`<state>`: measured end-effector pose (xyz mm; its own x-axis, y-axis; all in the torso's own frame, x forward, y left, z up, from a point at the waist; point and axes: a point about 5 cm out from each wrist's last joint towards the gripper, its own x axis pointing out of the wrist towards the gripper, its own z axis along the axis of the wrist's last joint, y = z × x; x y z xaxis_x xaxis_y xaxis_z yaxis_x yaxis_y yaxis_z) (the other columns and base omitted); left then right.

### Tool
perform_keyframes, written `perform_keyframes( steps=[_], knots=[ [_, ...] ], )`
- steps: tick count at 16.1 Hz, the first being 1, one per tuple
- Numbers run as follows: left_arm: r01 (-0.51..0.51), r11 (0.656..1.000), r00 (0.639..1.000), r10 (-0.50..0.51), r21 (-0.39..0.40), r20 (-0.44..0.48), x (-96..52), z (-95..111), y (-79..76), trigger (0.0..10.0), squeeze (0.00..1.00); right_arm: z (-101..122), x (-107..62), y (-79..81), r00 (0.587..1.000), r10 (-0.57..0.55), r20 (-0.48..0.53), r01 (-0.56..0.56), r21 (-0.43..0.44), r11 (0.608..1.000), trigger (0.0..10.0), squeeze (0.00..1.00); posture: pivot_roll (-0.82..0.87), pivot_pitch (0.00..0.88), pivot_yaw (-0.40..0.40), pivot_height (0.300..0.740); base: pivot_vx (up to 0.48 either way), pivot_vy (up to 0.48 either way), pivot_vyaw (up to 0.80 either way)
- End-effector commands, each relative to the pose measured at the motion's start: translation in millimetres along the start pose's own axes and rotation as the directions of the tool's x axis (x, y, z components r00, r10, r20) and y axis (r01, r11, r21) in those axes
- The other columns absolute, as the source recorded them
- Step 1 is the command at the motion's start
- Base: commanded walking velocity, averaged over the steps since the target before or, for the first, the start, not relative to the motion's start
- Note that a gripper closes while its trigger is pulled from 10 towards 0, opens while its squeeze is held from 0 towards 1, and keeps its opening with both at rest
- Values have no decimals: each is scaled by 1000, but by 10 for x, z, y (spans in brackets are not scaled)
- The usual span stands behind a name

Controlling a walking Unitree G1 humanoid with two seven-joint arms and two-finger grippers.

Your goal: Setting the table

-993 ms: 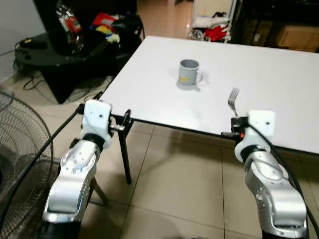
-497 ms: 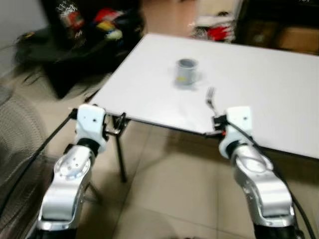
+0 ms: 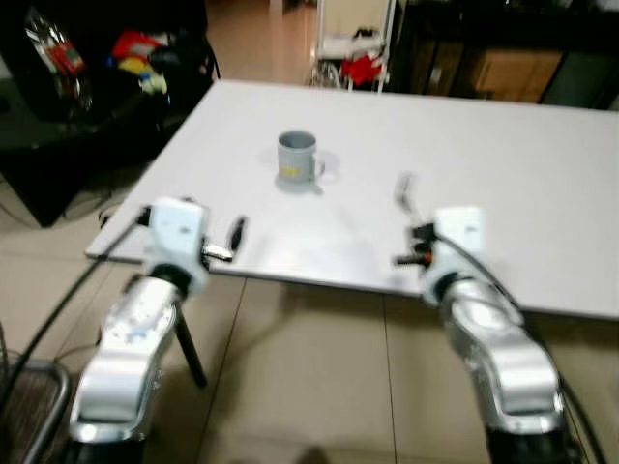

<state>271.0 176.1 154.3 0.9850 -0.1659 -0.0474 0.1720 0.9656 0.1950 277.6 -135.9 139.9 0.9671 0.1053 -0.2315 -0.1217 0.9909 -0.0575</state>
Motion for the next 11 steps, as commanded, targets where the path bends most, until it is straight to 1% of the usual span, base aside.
perform_keyframes(
  steps=[1,5,7,8,9,10,11],
  knots=[
    [35,999,999,-35,-6,6,25,21,-88,10000,0,42,-26,-122,999,-41,21,41,-8,999,10000,0,66,0,18,740,311,0,0],
    [49,999,999,-49,-7,6,20,14,-119,10000,0,11,-1,-105,1000,-13,-6,13,-20,1000,10000,0,72,0,7,740,312,0,0],
    [32,999,999,-32,-6,-3,3,-16,-76,10000,0,-26,49,-75,999,1,-46,-4,-50,999,10000,0,67,0,10,740,304,0,0],
    [53,999,999,-53,5,-11,-3,-21,-105,10000,0,-44,68,-85,997,2,-72,-6,-59,998,10000,0,75,0,6,740,0,0,0],
    [96,995,995,-95,16,-13,-25,-22,-144,10000,0,-79,98,-111,994,-24,-103,19,-44,999,10000,0,84,0,-2,740,0,0,0],
    [127,991,992,-126,28,-24,-65,-46,-159,10000,0,-137,145,-158,985,-80,-150,79,-9,997,10000,0,87,0,-5,740,0,0,0],
    [152,988,988,-151,25,-40,-90,-78,-163,10000,0,-196,201,-184,974,-114,-194,117,5,993,10000,0,91,0,-7,740,0,0,0]
  ],
)
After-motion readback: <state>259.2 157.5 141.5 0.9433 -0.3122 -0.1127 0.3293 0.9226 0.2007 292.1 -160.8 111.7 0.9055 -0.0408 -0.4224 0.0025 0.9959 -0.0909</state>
